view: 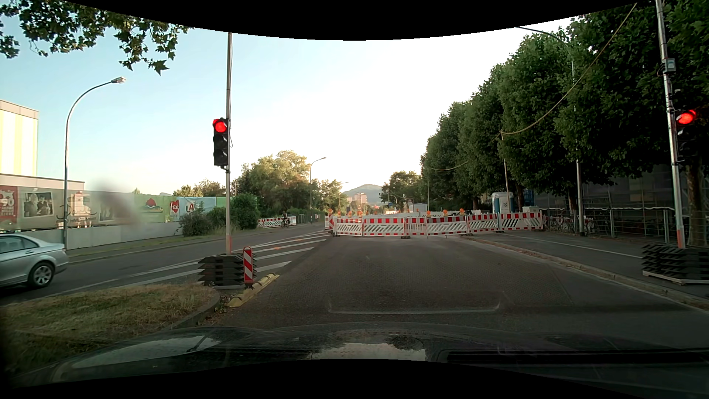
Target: Follow the waypoints while adhering to traffic rules and regulations
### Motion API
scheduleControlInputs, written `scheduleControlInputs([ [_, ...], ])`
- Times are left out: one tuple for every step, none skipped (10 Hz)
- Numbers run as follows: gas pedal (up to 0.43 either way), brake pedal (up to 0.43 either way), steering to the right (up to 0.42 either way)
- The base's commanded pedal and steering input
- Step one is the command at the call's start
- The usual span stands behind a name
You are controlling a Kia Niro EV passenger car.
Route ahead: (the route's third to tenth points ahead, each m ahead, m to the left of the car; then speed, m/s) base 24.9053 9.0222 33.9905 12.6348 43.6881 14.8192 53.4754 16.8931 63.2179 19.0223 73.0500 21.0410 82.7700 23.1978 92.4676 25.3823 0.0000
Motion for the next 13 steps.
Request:
scheduleControlInputs([
  [0.000,0.372,-0.003],
  [0.000,0.372,-0.003],
  [0.000,0.372,-0.003],
  [0.000,0.372,-0.003],
  [0.000,0.372,-0.003],
  [0.000,0.372,-0.003],
  [0.000,0.372,-0.003],
  [0.000,0.372,-0.003],
  [0.000,0.372,-0.003],
  [0.000,0.372,-0.003],
  [0.000,0.372,-0.003],
  [0.000,0.372,-0.002],
  [0.000,0.372,-0.003],
])
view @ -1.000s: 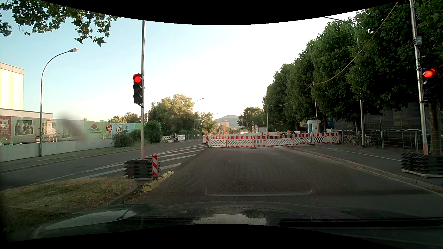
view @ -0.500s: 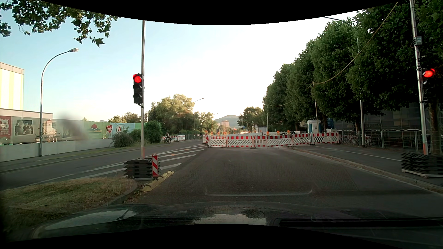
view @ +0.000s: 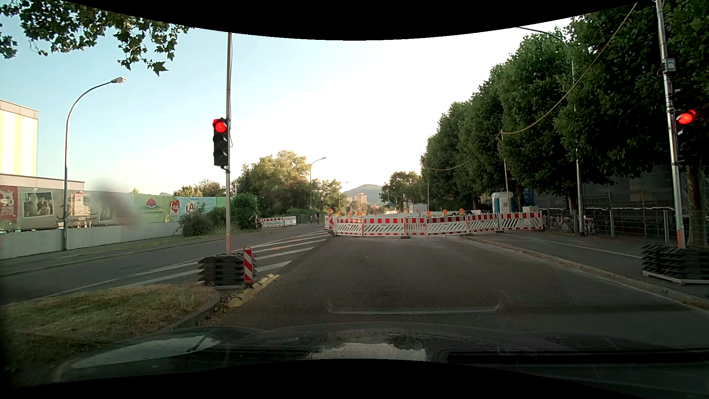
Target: Follow the waypoints while adhering to traffic rules and regulations
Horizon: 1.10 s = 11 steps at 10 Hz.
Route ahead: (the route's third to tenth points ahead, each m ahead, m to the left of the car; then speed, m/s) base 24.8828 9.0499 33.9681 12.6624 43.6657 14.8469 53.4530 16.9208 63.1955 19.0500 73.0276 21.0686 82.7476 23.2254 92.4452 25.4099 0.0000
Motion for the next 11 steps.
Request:
scheduleControlInputs([
  [0.000,0.372,-0.003],
  [0.000,0.372,-0.003],
  [0.000,0.372,-0.003],
  [0.000,0.372,-0.003],
  [0.000,0.372,-0.003],
  [0.000,0.372,-0.003],
  [0.000,0.372,-0.003],
  [0.000,0.372,-0.003],
  [0.000,0.372,-0.003],
  [0.000,0.366,-0.003],
  [0.000,0.152,-0.003],
])
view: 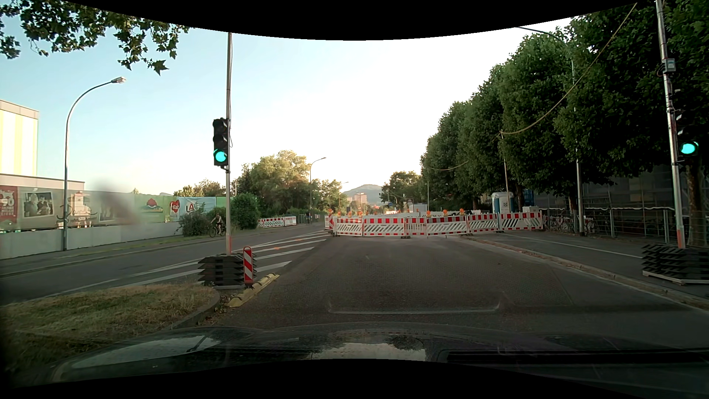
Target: Follow the waypoints while adhering to traffic rules and regulations
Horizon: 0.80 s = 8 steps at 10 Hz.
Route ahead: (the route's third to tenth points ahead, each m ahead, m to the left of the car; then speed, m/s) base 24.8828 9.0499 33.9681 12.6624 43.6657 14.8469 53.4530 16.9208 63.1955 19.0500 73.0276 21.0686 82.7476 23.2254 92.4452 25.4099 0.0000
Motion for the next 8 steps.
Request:
scheduleControlInputs([
  [0.000,0.000,-0.003],
  [0.000,0.000,-0.003],
  [0.000,0.000,-0.003],
  [0.177,0.000,-0.003],
  [0.240,0.000,-0.003],
  [0.248,0.000,-0.003],
  [0.287,0.000,-0.003],
  [0.311,0.000,-0.003],
])
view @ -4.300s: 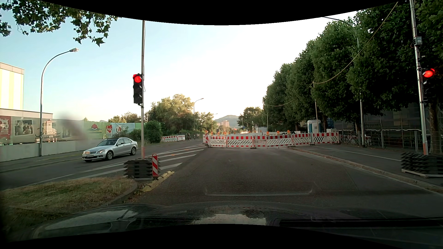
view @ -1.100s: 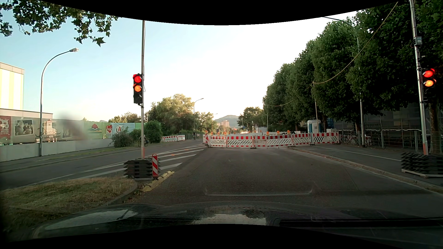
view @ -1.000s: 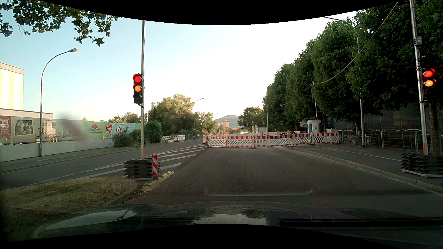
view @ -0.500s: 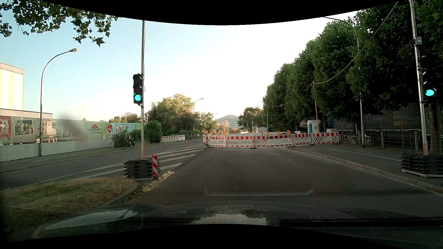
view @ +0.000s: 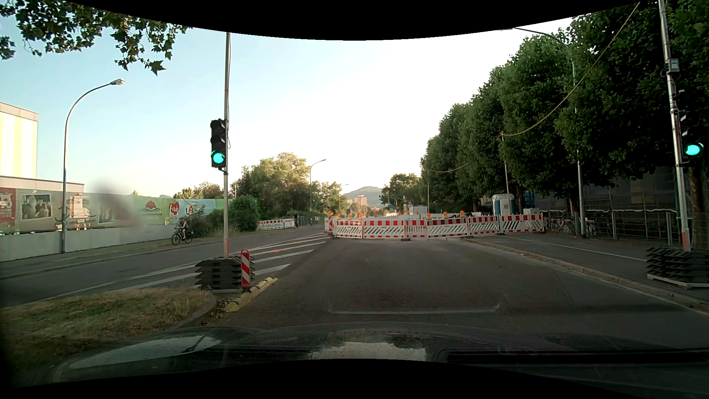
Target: Follow the waypoints while adhering to traffic rules and regulations
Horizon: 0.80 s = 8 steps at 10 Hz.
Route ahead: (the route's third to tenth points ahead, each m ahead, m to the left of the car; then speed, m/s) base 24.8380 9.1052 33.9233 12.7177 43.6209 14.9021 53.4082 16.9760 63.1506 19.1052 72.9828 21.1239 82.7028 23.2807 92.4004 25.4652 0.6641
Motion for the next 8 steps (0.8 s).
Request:
scheduleControlInputs([
  [0.331,0.000,-0.003],
  [0.331,0.000,-0.003],
  [0.339,0.000,-0.003],
  [0.358,0.000,-0.002],
  [0.358,0.000,-0.003],
  [0.370,0.000,-0.003],
  [0.370,0.000,-0.006],
  [0.370,0.000,-0.010],
])
